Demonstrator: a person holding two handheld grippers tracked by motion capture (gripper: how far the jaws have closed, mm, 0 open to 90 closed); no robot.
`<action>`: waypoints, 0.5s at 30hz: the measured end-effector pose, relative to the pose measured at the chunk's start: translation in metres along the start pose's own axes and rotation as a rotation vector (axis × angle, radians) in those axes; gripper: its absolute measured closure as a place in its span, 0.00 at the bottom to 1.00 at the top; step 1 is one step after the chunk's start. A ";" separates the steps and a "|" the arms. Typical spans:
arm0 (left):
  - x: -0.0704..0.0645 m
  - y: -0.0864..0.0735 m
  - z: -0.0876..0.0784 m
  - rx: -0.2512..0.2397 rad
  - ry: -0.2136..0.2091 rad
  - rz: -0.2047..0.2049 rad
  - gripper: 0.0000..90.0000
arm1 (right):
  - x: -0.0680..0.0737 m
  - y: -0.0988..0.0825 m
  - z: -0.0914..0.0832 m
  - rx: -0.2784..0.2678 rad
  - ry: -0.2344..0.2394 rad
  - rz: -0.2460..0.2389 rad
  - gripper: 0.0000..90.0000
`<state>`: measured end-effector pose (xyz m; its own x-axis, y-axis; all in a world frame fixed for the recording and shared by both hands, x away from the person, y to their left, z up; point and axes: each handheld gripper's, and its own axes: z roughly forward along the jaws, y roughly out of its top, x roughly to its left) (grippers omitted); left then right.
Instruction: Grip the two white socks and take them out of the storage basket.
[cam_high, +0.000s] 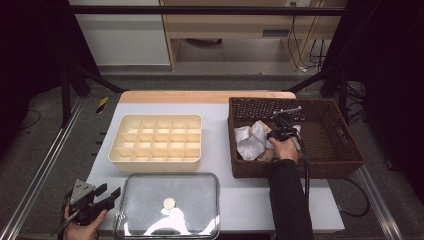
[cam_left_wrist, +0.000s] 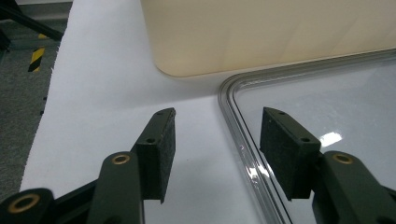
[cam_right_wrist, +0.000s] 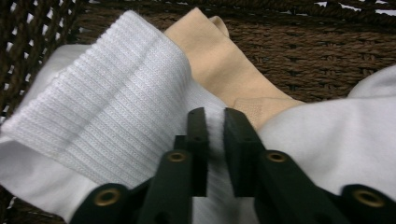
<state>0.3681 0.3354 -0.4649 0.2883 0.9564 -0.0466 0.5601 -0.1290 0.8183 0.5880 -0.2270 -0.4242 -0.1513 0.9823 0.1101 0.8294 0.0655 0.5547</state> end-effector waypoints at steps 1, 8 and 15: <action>0.000 0.000 0.000 0.000 0.000 0.000 0.50 | 0.000 0.000 -0.002 -0.002 0.006 0.013 0.94; 0.000 0.000 0.000 -0.002 0.000 -0.003 0.50 | 0.002 0.000 -0.014 -0.106 0.022 0.021 0.96; 0.000 0.000 -0.001 -0.005 -0.002 -0.007 0.50 | 0.006 0.000 -0.030 -0.262 0.024 -0.032 0.95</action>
<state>0.3675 0.3352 -0.4644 0.2857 0.9568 -0.0538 0.5583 -0.1206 0.8208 0.5707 -0.2264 -0.3985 -0.1903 0.9759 0.1068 0.6572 0.0458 0.7523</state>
